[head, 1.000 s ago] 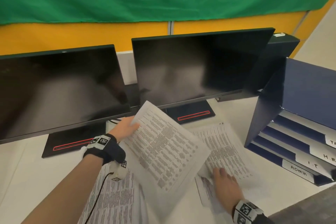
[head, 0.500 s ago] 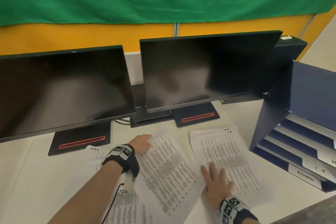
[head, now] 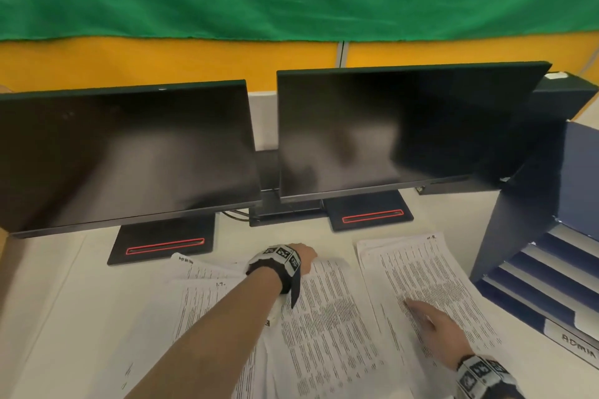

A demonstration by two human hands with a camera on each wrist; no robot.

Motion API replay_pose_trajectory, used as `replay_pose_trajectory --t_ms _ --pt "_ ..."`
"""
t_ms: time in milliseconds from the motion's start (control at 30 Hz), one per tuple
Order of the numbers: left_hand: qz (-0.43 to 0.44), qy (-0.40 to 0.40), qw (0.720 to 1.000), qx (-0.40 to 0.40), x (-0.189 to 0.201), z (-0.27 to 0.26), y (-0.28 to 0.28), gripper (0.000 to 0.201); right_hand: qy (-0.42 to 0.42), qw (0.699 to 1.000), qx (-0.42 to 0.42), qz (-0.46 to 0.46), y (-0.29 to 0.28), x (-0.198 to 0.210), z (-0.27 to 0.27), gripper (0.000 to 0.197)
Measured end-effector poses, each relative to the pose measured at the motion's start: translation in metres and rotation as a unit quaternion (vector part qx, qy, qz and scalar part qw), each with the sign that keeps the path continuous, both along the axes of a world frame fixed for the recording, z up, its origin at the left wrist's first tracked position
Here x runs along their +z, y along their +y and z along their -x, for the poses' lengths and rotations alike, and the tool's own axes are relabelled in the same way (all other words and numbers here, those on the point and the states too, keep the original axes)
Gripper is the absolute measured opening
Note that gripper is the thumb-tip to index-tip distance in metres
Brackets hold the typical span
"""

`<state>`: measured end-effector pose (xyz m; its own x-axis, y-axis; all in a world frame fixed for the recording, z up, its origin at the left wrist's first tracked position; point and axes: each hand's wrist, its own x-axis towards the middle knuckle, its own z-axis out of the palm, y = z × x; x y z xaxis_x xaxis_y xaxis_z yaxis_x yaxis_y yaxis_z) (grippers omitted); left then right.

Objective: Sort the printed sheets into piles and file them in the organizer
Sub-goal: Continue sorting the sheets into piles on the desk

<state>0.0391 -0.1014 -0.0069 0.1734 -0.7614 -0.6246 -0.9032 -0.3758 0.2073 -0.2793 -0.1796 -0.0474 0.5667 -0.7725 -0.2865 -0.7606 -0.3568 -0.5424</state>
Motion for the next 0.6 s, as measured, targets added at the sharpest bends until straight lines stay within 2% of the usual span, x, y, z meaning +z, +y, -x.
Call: replay_pose_trajectory --t_ms 133,333,400,500,533,600 --pt "0.016 -0.027 0.999 0.004 -0.003 0.004 -0.005 0.038 -0.003 0.999 -0.019 0.031 0.002 -0.006 -0.001 0.035" --pt "0.140 -0.071 0.987 0.041 -0.018 0.023 -0.010 0.042 -0.003 0.998 -0.036 0.061 0.016 -0.006 -0.014 0.037" --pt "0.224 -0.071 0.970 0.062 -0.019 0.021 -0.006 0.046 0.015 0.996 -0.038 0.076 0.024 -0.003 -0.019 0.039" --pt "0.331 -0.036 0.934 0.127 -0.006 0.006 0.013 0.040 0.102 0.988 -0.013 0.113 0.036 -0.002 -0.029 0.042" --pt "0.362 -0.031 0.919 0.153 -0.002 -0.001 0.024 0.036 0.107 0.986 -0.003 0.128 0.039 -0.001 -0.035 0.042" --pt "0.421 -0.055 0.881 0.211 0.007 -0.018 0.051 0.031 0.061 0.987 0.027 0.147 0.049 0.003 -0.057 0.041"
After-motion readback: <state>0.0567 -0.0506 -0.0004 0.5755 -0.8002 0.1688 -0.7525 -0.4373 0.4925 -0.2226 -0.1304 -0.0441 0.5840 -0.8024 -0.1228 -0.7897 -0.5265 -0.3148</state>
